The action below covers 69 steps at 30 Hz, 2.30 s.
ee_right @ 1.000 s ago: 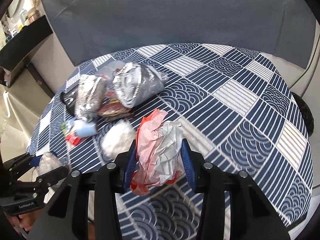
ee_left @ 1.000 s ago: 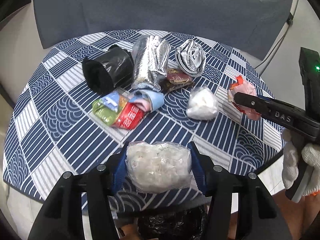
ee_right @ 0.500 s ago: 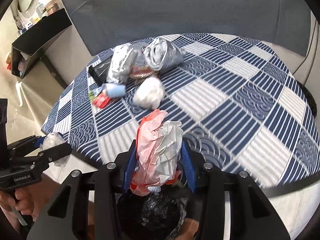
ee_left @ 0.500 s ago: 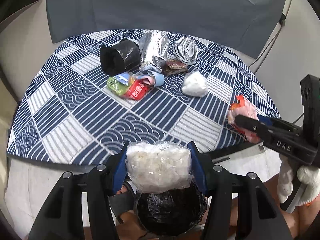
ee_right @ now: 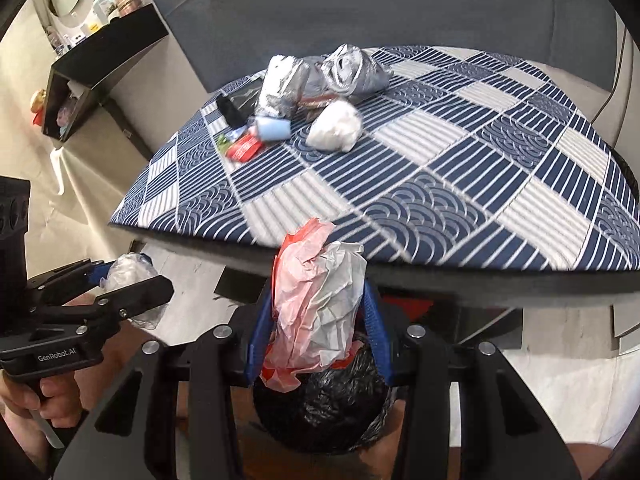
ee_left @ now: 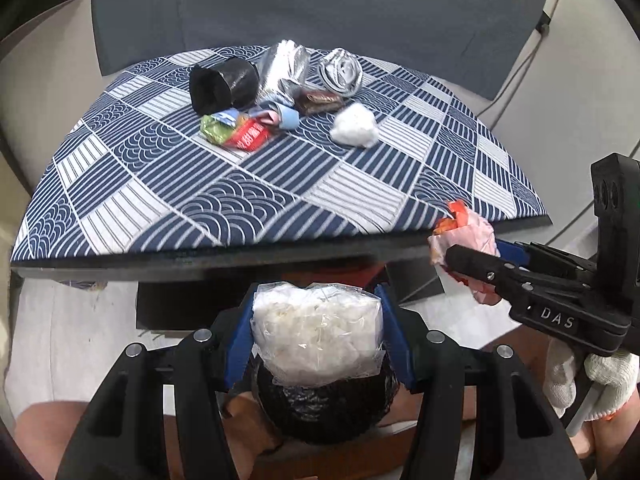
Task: Collect trash
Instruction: 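Carry both items over the bin and open both tools to drop them, then move both tools back over the table toward the remaining trash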
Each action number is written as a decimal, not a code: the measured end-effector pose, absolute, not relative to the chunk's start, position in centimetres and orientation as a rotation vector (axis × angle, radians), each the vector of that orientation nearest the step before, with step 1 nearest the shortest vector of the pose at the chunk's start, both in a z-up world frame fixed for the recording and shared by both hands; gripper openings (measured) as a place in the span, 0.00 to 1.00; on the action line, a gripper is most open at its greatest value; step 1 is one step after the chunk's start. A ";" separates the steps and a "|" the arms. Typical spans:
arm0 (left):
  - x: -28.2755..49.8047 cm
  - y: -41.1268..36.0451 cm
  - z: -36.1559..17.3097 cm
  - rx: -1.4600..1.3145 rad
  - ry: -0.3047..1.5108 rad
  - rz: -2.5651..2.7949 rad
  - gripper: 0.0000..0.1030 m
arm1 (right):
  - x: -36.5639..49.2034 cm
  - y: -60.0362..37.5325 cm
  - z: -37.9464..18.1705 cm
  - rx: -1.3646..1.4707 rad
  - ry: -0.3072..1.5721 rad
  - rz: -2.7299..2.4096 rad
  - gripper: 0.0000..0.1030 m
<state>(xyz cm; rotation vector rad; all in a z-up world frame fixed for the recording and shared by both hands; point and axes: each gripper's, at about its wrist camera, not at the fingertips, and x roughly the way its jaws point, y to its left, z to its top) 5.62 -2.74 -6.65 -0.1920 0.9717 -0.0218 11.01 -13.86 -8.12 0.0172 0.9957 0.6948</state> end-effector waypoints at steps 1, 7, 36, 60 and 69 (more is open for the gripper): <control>5.3 -3.0 -6.7 -0.188 0.972 -0.024 0.53 | 10.6 -13.8 -8.3 0.019 1.004 0.699 0.43; 3.7 -3.7 -7.3 -0.188 0.988 -0.038 0.53 | 8.8 -13.7 -8.9 0.002 1.029 0.709 0.43; 1.3 -6.3 -12.5 -0.186 1.176 -0.119 0.53 | 7.2 -13.5 -13.9 -0.029 1.247 0.671 0.43; 2.0 -5.4 -13.7 -0.231 1.220 -0.081 0.87 | 8.4 -14.1 -14.0 0.079 1.268 0.685 0.54; 2.0 -4.6 -12.9 -0.270 1.186 -0.073 0.87 | 8.3 -14.6 -13.5 0.097 1.240 0.683 0.54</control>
